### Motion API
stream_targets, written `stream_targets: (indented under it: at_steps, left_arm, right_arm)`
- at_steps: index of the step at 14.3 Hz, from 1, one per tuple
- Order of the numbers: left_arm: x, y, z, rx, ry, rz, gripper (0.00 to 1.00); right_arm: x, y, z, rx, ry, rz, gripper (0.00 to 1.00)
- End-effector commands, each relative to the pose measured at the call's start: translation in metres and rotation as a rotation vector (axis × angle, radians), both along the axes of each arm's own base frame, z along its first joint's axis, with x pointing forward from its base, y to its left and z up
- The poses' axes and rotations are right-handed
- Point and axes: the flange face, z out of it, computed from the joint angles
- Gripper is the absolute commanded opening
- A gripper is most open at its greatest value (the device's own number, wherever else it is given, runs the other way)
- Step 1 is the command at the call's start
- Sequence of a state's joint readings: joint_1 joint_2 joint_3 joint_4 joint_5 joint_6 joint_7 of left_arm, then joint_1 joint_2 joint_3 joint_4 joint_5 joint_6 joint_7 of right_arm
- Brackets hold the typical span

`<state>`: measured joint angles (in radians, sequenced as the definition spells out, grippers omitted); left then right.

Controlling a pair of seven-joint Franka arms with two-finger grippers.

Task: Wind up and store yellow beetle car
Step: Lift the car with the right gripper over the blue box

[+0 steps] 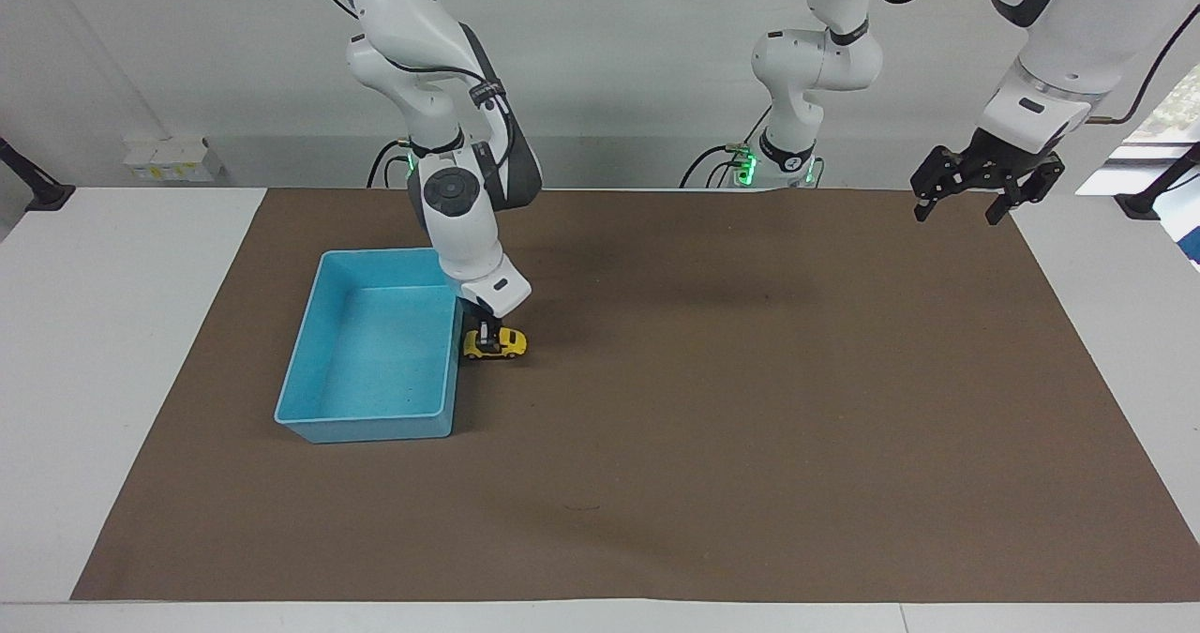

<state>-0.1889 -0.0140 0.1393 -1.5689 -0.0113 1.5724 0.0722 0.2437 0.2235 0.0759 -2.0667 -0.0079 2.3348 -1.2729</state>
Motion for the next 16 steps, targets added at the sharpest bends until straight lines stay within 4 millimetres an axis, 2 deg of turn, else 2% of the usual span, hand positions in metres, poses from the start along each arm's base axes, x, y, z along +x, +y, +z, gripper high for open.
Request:
stream_targets:
  at_steps: [1,6,10,12,16]
  left_arm:
    - [-0.001,0.003,0.002,0.023,0.009,0.012,1.00]
    - [-0.001,0.003,0.001,0.023,0.010,0.013,1.00]
    - [-0.001,0.004,0.002,0.024,0.009,0.013,1.00]
    - [-0.001,0.004,0.002,0.024,0.009,0.013,1.00]
    - [-0.001,0.003,0.002,0.023,0.009,0.013,1.00]
  right_arm:
    - [0.014,0.006,0.021,-0.002,-0.009,0.026,0.20]
    - [0.025,0.016,0.065,0.006,0.010,0.022,0.20]
    - [0.031,0.017,0.095,0.015,0.005,0.009,0.20]
    - [0.031,0.006,0.112,0.020,0.000,-0.007,0.20]
    - [0.033,-0.044,0.132,-0.002,0.044,-0.007,0.20]
